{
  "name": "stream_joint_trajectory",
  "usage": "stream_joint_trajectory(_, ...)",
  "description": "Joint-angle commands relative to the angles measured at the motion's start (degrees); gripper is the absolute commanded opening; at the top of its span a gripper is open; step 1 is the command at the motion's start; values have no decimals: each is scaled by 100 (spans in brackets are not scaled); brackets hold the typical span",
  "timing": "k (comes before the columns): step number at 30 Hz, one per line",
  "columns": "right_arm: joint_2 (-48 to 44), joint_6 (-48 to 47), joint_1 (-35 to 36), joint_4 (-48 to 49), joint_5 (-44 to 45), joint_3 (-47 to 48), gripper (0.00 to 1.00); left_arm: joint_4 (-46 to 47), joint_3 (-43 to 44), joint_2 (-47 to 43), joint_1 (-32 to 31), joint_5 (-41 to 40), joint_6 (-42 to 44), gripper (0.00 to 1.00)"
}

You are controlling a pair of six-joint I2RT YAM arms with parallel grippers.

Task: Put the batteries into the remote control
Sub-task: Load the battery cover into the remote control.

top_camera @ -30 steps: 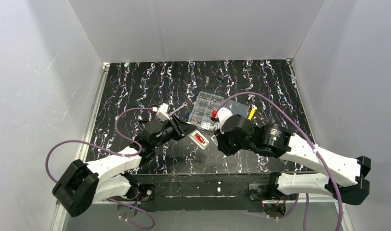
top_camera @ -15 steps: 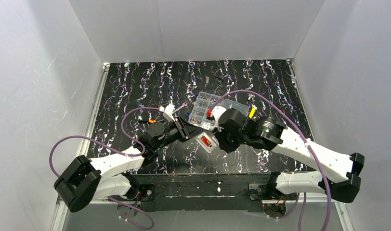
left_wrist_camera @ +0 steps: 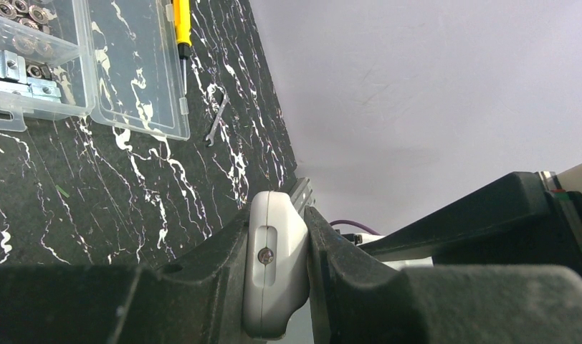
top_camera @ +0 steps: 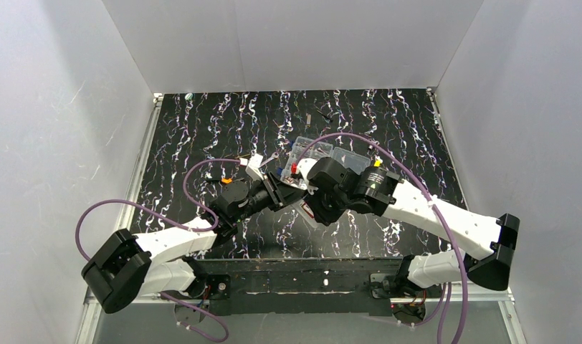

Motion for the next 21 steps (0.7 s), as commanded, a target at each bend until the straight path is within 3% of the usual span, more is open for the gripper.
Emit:
stream_joint_trajectory(1,95,-30,-15,178,-163,288,3,301,274,-36,-47,18,-28,0)
stream_joint_trajectory(21,-131,-8,-15,233,214,348,2,253,231,-7,-79,-43,-48,0)
